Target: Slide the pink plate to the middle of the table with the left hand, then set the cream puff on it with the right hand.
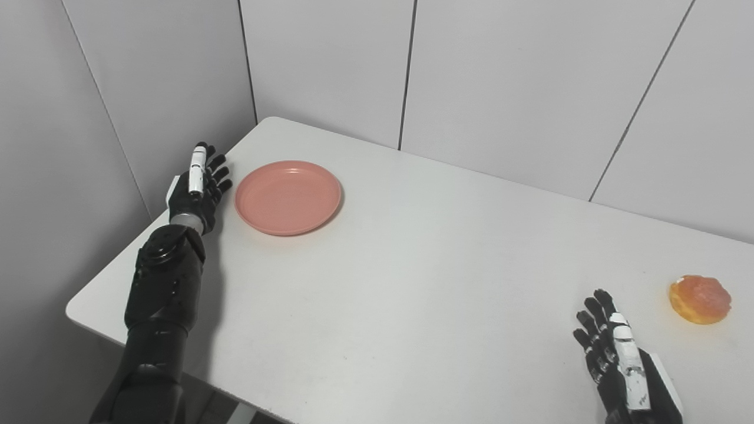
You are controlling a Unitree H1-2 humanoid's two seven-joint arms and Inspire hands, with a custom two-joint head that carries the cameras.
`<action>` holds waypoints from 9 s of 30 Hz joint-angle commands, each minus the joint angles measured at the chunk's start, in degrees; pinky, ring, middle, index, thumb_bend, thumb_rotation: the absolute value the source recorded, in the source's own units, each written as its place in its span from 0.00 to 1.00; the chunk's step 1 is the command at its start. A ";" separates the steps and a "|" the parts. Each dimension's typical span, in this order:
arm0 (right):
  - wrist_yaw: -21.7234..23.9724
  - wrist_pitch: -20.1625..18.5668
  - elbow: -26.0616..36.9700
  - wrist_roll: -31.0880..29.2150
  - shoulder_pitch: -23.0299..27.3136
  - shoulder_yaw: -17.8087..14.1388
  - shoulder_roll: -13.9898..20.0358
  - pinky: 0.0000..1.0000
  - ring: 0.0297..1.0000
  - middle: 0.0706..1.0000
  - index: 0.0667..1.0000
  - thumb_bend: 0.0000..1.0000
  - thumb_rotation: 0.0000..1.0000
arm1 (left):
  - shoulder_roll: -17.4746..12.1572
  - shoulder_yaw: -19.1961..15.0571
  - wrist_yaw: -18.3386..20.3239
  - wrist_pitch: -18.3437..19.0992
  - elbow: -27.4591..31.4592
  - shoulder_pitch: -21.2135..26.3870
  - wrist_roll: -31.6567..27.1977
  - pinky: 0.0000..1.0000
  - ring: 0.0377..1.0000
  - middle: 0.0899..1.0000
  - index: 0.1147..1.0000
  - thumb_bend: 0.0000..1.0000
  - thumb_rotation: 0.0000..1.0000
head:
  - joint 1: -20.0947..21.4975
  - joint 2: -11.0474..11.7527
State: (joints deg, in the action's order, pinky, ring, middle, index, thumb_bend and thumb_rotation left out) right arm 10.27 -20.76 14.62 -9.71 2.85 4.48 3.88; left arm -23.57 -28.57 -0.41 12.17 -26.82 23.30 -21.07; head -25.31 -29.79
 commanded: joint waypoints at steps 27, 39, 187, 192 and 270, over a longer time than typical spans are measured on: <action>0.81 0.72 1.81 -0.59 1.31 0.08 -0.22 1.00 1.00 1.00 1.00 0.13 1.00 | 3.40 5.38 3.94 -1.24 0.55 0.27 -2.09 0.97 0.95 0.95 0.94 0.36 1.00 | 1.60 -0.94; 0.81 1.00 1.54 -0.70 1.31 0.10 -0.50 1.00 1.00 1.00 1.00 0.14 1.00 | 5.87 6.77 3.40 1.49 4.65 -1.00 -2.85 0.96 0.95 0.94 0.92 0.33 1.00 | 2.19 -1.44; -8.81 4.69 3.00 36.77 21.43 -0.19 14.06 0.68 0.79 0.82 0.82 0.56 0.70 | 18.96 27.57 10.51 3.99 31.28 -17.42 2.32 0.94 0.92 0.91 0.90 0.44 1.00 | 40.47 -5.93; -8.68 3.78 0.05 39.71 23.61 -0.31 16.14 0.71 0.81 0.84 0.85 0.64 0.57 | 18.91 27.25 11.00 3.76 30.91 -17.51 2.36 0.94 0.91 0.91 0.90 0.44 1.00 | 41.04 -5.42; -3.13 -0.24 -35.04 47.86 34.38 6.65 21.21 0.71 0.85 0.92 0.91 0.85 0.45 | 18.03 25.36 12.57 4.49 31.45 -17.63 1.46 0.92 0.90 0.90 0.88 0.45 1.00 | 42.11 -6.85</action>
State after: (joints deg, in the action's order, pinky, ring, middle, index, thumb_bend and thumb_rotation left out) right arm 8.58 -21.91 -21.33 38.52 33.80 11.46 24.47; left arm -5.38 -3.30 12.49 15.85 4.28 5.48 -19.76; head 16.88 -36.65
